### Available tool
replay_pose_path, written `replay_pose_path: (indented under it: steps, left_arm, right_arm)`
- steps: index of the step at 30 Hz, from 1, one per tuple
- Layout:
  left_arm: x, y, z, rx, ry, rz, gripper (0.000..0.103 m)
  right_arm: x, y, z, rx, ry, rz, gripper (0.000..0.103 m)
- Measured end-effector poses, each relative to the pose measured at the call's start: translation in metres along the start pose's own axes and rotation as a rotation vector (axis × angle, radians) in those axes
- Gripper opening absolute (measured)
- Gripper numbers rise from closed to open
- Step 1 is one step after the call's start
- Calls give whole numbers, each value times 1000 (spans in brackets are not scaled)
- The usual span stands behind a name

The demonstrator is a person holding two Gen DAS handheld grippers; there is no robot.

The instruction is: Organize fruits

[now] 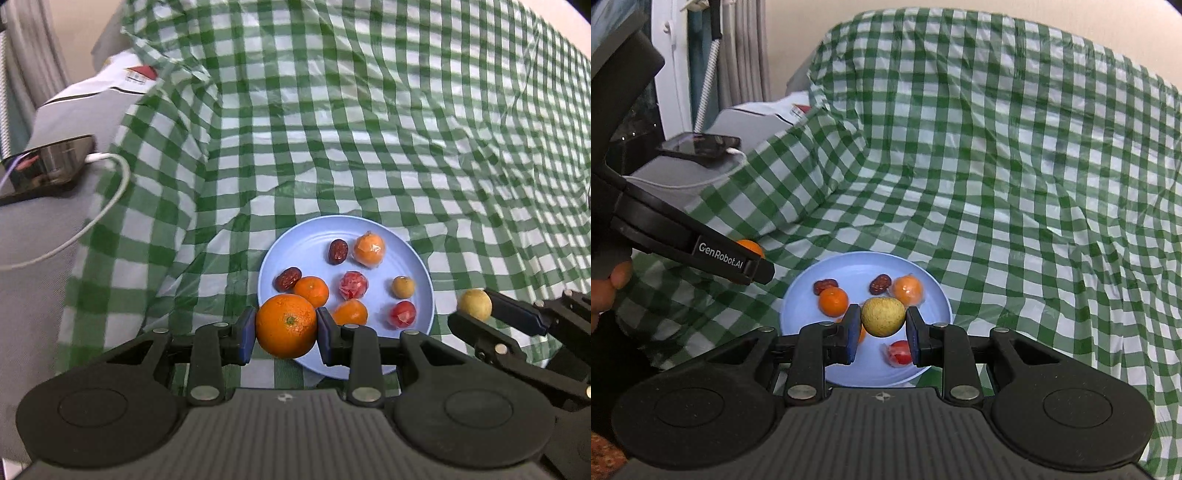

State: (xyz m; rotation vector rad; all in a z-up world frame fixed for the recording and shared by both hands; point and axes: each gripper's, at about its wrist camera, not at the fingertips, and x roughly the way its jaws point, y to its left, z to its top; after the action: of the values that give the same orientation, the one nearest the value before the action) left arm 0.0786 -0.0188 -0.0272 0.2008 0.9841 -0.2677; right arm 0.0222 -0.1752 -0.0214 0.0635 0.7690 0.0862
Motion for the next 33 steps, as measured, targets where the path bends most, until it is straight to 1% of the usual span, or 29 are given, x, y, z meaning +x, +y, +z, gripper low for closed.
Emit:
replay_pose_path:
  steps: [9,17,18,19,20,21,22,23,24,26,28,30,33]
  left_arm:
    - [55,-13,26,58,66,19,38]
    - [98,-22,33,104,117,35,38]
    - [103,-22,33,107,126,33,40]
    - [108,-22,34,109,135,26,52]
    - [109,-22,35,107,138,27,64]
    - [109,-22,36,100,130,41,90]
    - [105,-22,37,93,114,59,103]
    - [101,-22,37,93,91,62,103]
    - [98,-24,36,105,86,53,103]
    - [93,-27,35,145,118,41,103]
    - [85,-30,30,168,130,66,103]
    - [70,-29,23,164,121,80,103]
    - [44,-26,12,124,119,73,103]
  right_arm:
    - [58,-14,3,23,67,-16,28]
    - [101,-18,-5,1,137,-4,28]
    - [106,-19,-6,-5,151,9,28]
    - [111,-20,-6,-8,164,27,28]
    - [114,-20,-6,-9,168,34,31]
    - [116,-21,-5,-15,171,31,53]
    - [115,-22,-4,-20,166,19,66]
    - [112,-22,-3,-19,149,2,84]
    - [107,-22,-3,-16,128,-13,90]
    - [98,-22,-4,-19,129,-7,91]
    - [86,-19,-6,-13,140,-2,94]
    - [69,-16,-9,-9,136,-4,97]
    - [42,-11,-12,6,120,-11,101]
